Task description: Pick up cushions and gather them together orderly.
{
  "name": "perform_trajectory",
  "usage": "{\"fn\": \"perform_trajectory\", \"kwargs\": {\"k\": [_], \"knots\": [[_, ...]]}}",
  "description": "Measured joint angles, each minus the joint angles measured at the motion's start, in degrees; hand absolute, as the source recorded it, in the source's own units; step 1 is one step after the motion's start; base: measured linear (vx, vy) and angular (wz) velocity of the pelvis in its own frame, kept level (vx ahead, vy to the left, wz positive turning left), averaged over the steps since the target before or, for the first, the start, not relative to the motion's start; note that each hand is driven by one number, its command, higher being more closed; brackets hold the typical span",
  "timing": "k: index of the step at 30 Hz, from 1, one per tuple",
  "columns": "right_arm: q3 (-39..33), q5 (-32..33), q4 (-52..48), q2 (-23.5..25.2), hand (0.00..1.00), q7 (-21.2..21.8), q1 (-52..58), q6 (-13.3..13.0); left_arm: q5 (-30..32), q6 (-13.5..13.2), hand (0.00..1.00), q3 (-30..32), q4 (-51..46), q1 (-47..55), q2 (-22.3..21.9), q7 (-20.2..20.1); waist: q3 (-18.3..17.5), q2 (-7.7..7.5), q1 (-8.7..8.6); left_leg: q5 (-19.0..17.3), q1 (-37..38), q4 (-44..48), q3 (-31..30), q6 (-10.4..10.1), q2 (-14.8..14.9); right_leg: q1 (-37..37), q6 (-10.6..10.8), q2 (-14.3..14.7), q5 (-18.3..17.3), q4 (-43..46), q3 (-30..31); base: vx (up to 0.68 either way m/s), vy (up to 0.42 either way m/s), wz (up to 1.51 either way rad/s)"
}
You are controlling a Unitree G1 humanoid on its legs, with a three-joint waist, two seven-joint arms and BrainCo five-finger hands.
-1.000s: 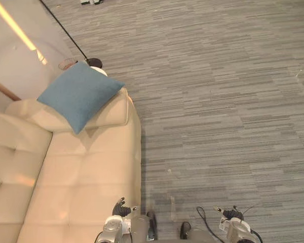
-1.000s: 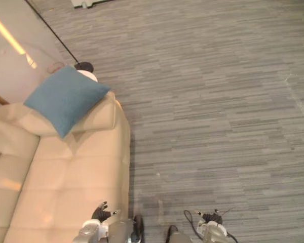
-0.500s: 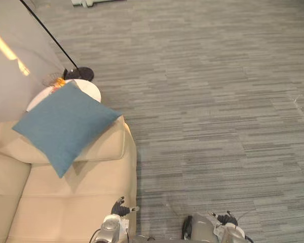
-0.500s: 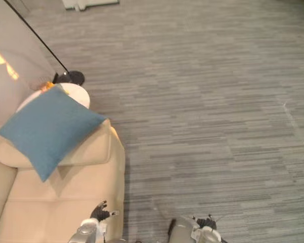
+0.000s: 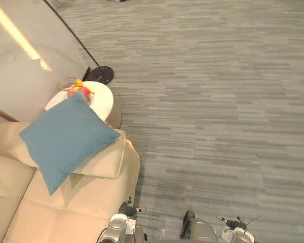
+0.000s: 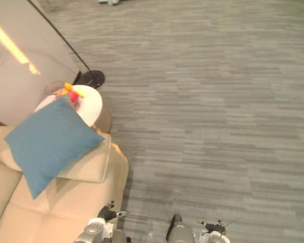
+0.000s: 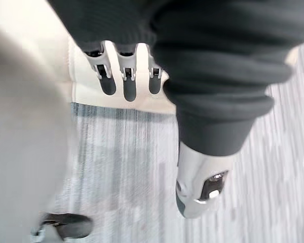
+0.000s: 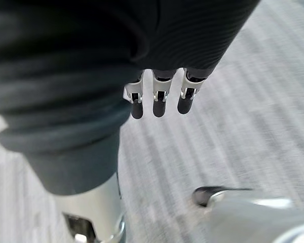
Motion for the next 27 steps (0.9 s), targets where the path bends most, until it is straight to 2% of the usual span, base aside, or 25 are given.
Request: {"fn": "perform_trajectory", "kwargs": {"k": [1,2,3,4,5,6,7,8,9,11,12,14,15,16,17,18,19,20,21,22,23,27], "knots": [[0.2,0.0,0.1,-0.2,0.00,0.2,0.0,0.0,0.0,-0.1,0.00,0.2,-0.3,0.5,0.4,0.0,-0.5,0.15,1.32,6.1,0.6,-2.3,-0.4,4.2,-0.2,1.9,1.2,1.3,-0.2,-1.6,0.1,0.21,0.022,0.20],[0.3,0.0,0.1,-0.2,0.00,0.2,0.0,0.0,0.0,-0.1,0.00,0.3,-0.3,0.5,0.5,0.0,-0.7,0.22,1.42,6.1,0.5,-2.6,-0.4,4.3,-0.4,2.2,1.5,1.4,-0.3,-1.8,0.3,0.25,0.044,0.17],[0.9,-0.1,0.1,-0.2,0.00,0.7,-0.4,0.0,0.0,0.0,0.00,0.6,-0.2,0.6,1.1,-0.1,-1.6,-0.76,1.43,5.2,0.6,-3.2,-1.2,5.6,-1.5,2.8,2.7,1.1,-0.7,-2.9,0.5,0.27,0.076,0.25],[0.9,-0.2,0.1,-0.3,0.00,0.8,-1.0,0.0,0.0,0.0,0.00,0.7,-0.2,0.8,1.3,-0.2,-1.6,-1.34,1.49,3.6,0.6,-2.4,-1.8,7.6,-2.7,3.2,4.4,0.1,-1.8,-1.8,0.1,0.33,0.109,0.31],[0.8,-0.3,0.1,-0.3,0.00,0.8,-0.9,0.0,0.0,0.0,0.00,0.8,-0.2,0.8,1.4,-0.3,-1.7,-1.62,1.45,3.0,0.8,-2.2,-2.1,8.1,-3.0,3.2,5.0,-0.6,-2.4,-0.3,0.3,0.33,0.108,0.42],[0.8,-0.5,-0.2,-0.3,0.00,0.8,-0.7,0.0,0.0,0.1,0.00,1.2,0.2,0.7,1.2,-0.3,-1.6,-2.01,1.20,1.9,3.3,-2.2,-3.3,8.7,-4.5,2.1,7.5,-3.3,-4.0,8.1,3.0,0.36,0.107,0.62],[1.4,-0.5,-0.7,0.2,0.00,0.9,0.9,0.0,0.0,0.1,0.00,1.2,0.2,0.9,1.2,-0.4,-1.9,-2.59,1.10,1.2,5.9,-1.9,-4.7,9.4,-5.8,-0.5,8.2,-6.1,-4.2,19.8,6.5,0.39,0.083,0.70],[2.0,-0.5,-0.8,0.6,0.00,0.9,1.3,0.0,0.0,0.1,0.00,1.2,0.2,0.9,1.2,-0.4,-1.9,-2.92,1.08,0.8,7.0,-1.8,-5.3,9.8,-6.1,-2.4,8.5,-7.1,-3.6,24.8,7.8,0.40,0.040,0.77],[2.9,-0.6,-0.7,2.0,0.00,1.2,1.9,0.1,0.0,0.1,0.00,1.3,-0.1,1.1,1.7,-0.4,-2.2,-3.65,0.96,-0.2,9.2,-1.7,-6.9,10.3,-6.5,-5.8,8.4,-8.0,-3.5,34.3,11.1,0.42,-0.039,0.76],[3.1,-0.6,-0.7,3.5,0.00,1.5,1.6,0.1,0.0,0.3,0.00,1.7,-0.6,1.5,2.0,-0.4,-2.3,-3.70,0.67,-0.5,12.5,-2.9,-9.2,10.3,-5.7,-8.4,6.8,-7.1,-4.8,37.6,12.2,0.44,-0.098,0.68],[3.1,-0.6,-0.6,3.6,0.00,1.6,1.6,0.1,0.0,0.3,0.00,1.8,-1.0,1.6,1.8,-0.3,-2.5,-3.24,0.65,-0.5,13.9,-3.8,-10.3,10.1,-4.5,-9.6,5.9,-5.7,-5.3,34.7,11.9,0.41,-0.161,0.62],[3.3,-0.6,-0.6,3.6,0.00,1.7,0.5,0.0,-0.1,0.3,0.00,2.0,-1.4,1.3,1.7,-0.1,-2.5,-2.21,0.54,-0.9,14.7,-4.1,-13.1,9.5,-2.2,-11.5,5.7,-2.7,-5.2,25.0,13.0,0.28,-0.150,0.68],[4.1,-0.6,-0.6,3.6,0.00,1.7,0.1,0.0,-0.1,0.2,0.00,2.0,-1.5,0.8,1.8,0.0,-2.5,-2.18,0.49,-0.9,14.6,-4.1,-14.4,9.5,-1.0,-11.9,6.0,-0.3,-3.6,16.1,15.3,0.29,-0.257,0.87],[4.2,-0.6,-0.5,3.8,0.00,1.7,0.3,0.0,-0.1,0.2,0.00,1.7,-1.5,0.4,2.0,0.0,-2.5,-3.01,0.18,-1.4,14.3,-4.0,-15.2,7.9,-0.2,-11.1,6.1,1.5,1.3,4.4,18.6,0.35,-0.319,0.94],[4.0,-0.6,-0.4,4.0,0.00,1.7,0.5,0.0,0.0,0.1,0.00,1.5,-1.5,0.4,2.4,0.0,-2.5,-3.84,-0.11,-1.8,14.4,-4.0,-15.6,6.9,-0.4,-10.4,6.0,1.6,5.5,-0.8,20.1,0.33,-0.353,1.04],[3.1,-0.6,-0.1,3.6,0.00,1.7,0.7,0.1,0.1,0.2,0.00,0.8,-0.4,0.1,1.9,0.1,-2.2,-2.32,-0.67,-3.1,14.6,-4.3,-15.6,4.8,1.7,-8.5,3.7,2.9,10.8,-2.5,18.6,0.21,-0.212,0.67],[2.4,-0.6,-0.1,3.6,0.00,1.7,0.7,0.1,0.2,0.2,0.00,0.4,-0.4,0.3,1.7,0.0,-2.3,-2.09,-0.78,-2.7,14.3,-4.5,-15.1,4.0,2.6,-8.3,3.5,3.2,10.8,-2.8,18.5,0.25,-0.232,0.69],[1.2,-0.6,-0.1,3.5,0.00,1.6,0.7,0.1,0.2,0.2,0.00,0.2,0.6,0.0,1.1,-0.1,-2.2,-1.98,-1.00,-0.7,14.5,-5.7,-13.4,1.7,3.3,-7.6,2.3,3.3,9.6,-2.8,17.2,0.24,-0.195,0.68],[0.8,-0.6,0.0,3.5,0.00,1.6,1.0,0.1,0.3,0.2,0.00,0.2,1.0,-0.1,0.7,-0.1,-2.1,-1.95,-1.83,0.9,14.8,-6.4,-12.7,0.4,3.8,-6.3,1.5,3.1,8.7,-2.7,15.0,0.23,-0.206,0.74],[0.8,-0.6,0.0,3.5,0.00,1.6,1.1,0.1,0.4,0.2,0.00,0.2,1.1,0.0,0.6,-0.1,-2.1,-1.96,-1.95,1.6,14.9,-6.7,-12.7,0.2,3.8,-5.7,1.4,2.9,8.4,-2.7,14.2,0.21,-0.217,1.08],[0.9,-0.5,0.0,3.3,0.00,1.6,1.4,0.1,0.7,0.1,0.00,0.4,0.9,-0.6,0.5,0.0,-1.9,-2.46,-2.01,3.1,14.8,-6.4,-12.6,-0.7,3.8,-3.8,1.4,2.2,6.4,-2.1,11.6,0.14,-0.160,0.84],[2.2,-0.5,0.0,3.4,0.00,1.7,1.3,0.1,0.6,0.0,0.00,0.4,0.3,-0.7,0.7,0.0,-2.2,-2.64,-1.95,3.3,10.4,-2.6,-12.6,-0.7,3.6,-3.7,1.1,0.1,2.6,0.9,5.5,0.07,-0.128,1.05]]}}
